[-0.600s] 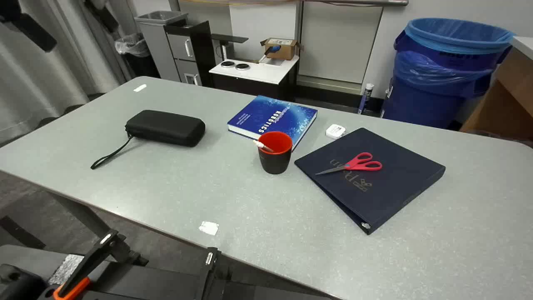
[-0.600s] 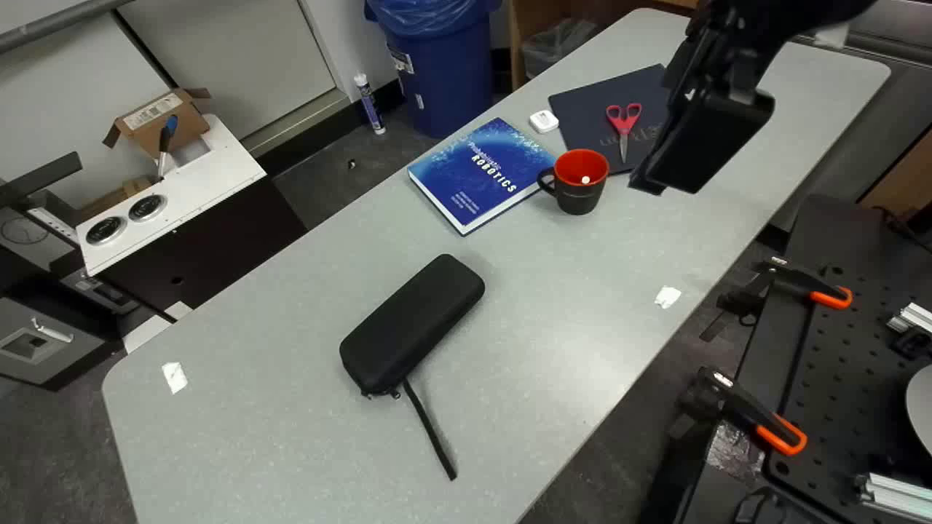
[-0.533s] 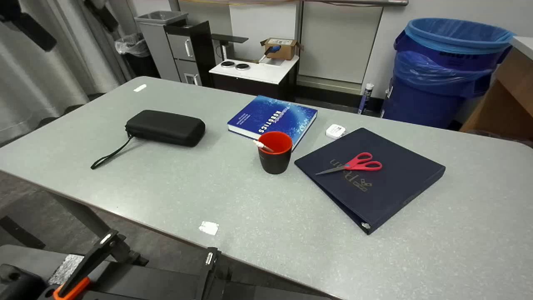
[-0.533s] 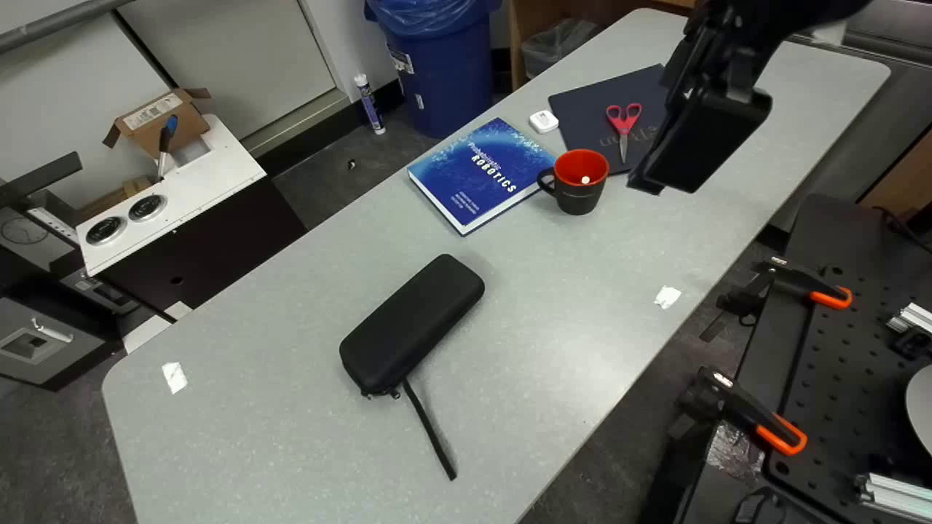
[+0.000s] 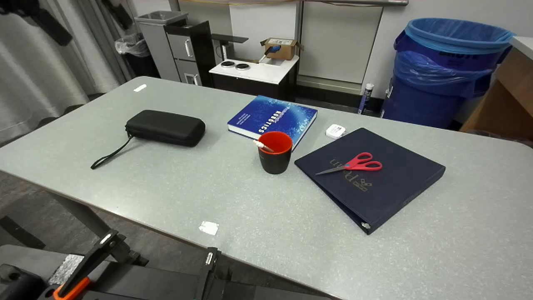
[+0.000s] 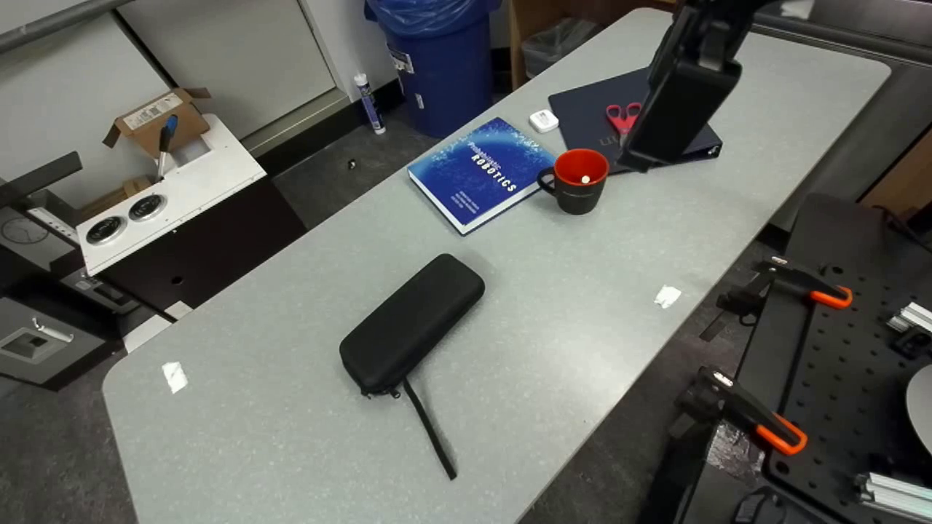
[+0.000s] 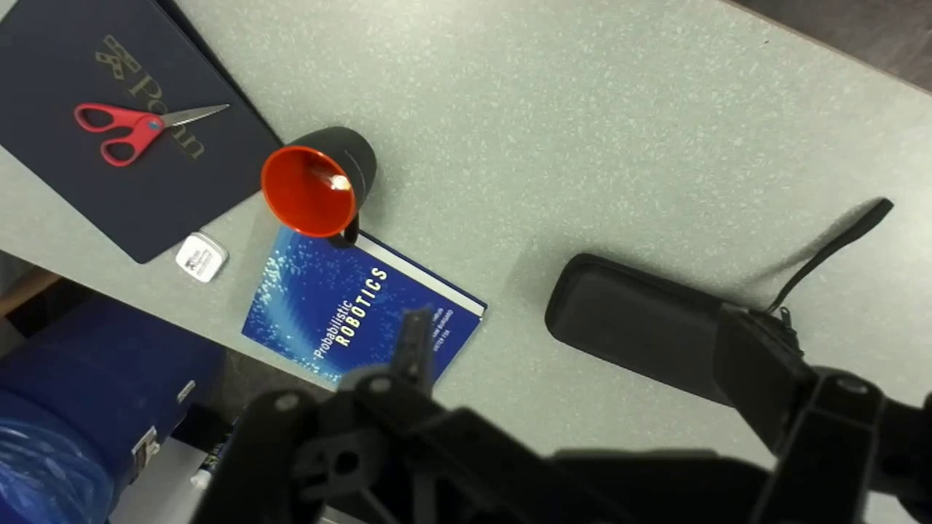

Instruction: Put the pen on the table

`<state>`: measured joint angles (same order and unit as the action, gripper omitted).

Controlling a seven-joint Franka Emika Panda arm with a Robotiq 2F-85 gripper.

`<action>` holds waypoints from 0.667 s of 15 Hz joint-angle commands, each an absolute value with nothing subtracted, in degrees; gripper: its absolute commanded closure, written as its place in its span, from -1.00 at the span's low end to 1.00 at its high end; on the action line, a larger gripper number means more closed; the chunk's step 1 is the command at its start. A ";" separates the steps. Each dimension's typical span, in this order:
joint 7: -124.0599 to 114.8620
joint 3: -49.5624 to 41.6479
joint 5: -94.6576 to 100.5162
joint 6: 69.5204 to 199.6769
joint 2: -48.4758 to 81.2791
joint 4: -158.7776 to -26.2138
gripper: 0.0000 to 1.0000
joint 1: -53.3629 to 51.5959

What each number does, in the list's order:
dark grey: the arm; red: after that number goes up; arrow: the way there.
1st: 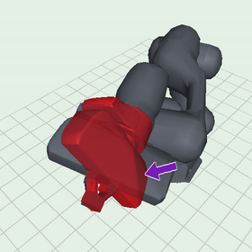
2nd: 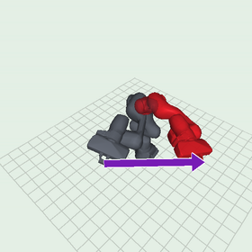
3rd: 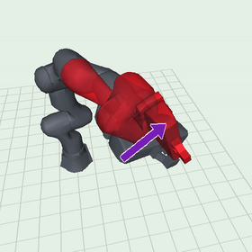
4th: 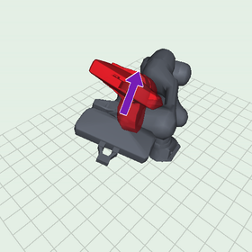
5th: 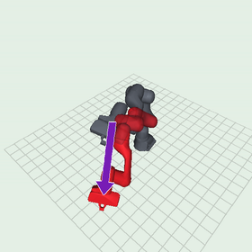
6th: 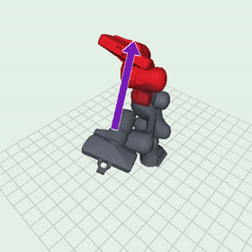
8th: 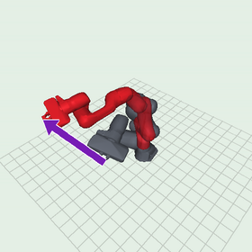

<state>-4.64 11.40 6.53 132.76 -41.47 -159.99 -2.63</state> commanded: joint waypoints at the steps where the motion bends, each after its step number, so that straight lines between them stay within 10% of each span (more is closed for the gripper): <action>1: -5.89 9.53 12.15 136.98 -32.28 -157.39 -1.00 3.27; 10: -18.29 7.82 23.62 142.30 -14.89 -153.84 -1.00 11.53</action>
